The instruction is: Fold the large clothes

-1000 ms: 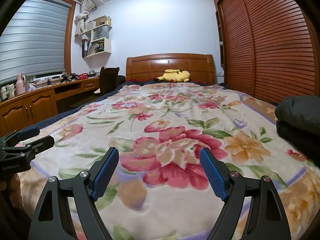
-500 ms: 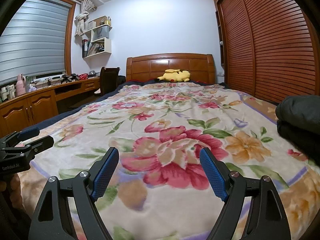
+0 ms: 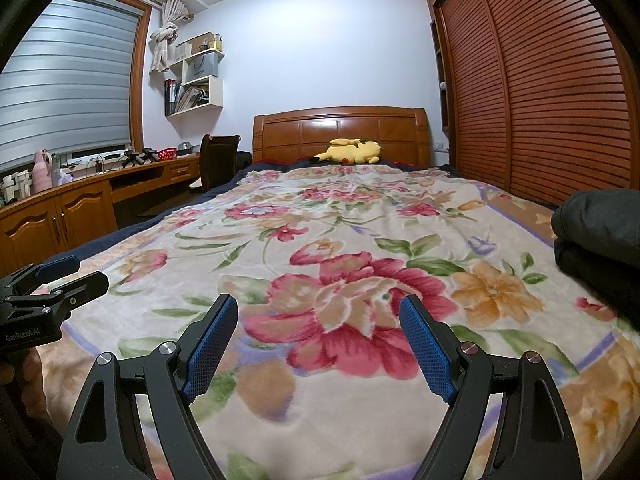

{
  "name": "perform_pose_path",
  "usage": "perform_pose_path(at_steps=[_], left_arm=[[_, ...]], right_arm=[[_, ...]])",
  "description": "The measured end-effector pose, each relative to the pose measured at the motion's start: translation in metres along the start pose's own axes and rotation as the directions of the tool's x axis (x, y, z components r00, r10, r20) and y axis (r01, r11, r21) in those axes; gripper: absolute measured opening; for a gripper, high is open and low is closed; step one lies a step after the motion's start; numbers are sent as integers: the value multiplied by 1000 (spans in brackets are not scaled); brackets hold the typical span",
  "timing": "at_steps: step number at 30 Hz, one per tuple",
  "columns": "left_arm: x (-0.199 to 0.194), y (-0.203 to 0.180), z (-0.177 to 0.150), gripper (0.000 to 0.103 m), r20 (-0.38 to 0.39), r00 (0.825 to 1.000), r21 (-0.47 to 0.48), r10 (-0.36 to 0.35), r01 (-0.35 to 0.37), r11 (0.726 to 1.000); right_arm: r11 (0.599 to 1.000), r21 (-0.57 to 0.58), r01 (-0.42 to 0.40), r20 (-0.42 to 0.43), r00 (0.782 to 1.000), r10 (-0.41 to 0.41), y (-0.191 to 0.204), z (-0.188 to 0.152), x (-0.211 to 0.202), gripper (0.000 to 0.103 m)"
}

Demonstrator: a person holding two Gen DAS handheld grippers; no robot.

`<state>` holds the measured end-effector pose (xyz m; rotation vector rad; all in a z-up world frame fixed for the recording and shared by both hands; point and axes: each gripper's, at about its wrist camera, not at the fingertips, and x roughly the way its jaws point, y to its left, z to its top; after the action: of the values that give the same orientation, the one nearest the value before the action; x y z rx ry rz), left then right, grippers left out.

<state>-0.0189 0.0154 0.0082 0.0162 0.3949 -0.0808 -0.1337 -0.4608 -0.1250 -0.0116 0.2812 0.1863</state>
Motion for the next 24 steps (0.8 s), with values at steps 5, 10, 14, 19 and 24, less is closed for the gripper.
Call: perform_pose_path(at_steps=[5, 10, 14, 19, 24], left_arm=[[0, 0, 0, 91, 2, 1000, 1, 0, 0, 1000], [0, 1, 0, 91, 2, 1000, -1, 1, -1, 1000], [0, 2, 0, 91, 2, 1000, -1, 2, -2, 1000], [0, 2, 0, 91, 2, 1000, -2, 1, -1, 1000], [0, 2, 0, 91, 3, 1000, -1, 1, -1, 1000]], right_arm=[[1000, 1, 1, 0, 1000, -1, 0, 0, 0, 84], [1000, 1, 0, -1, 1000, 0, 1, 0, 0, 84], [1000, 1, 0, 0, 1000, 0, 1, 0, 0, 84], [1000, 2, 0, 0, 1000, 0, 1, 0, 0, 84], [1000, 2, -1, 0, 1000, 1, 1, 0, 0, 84]])
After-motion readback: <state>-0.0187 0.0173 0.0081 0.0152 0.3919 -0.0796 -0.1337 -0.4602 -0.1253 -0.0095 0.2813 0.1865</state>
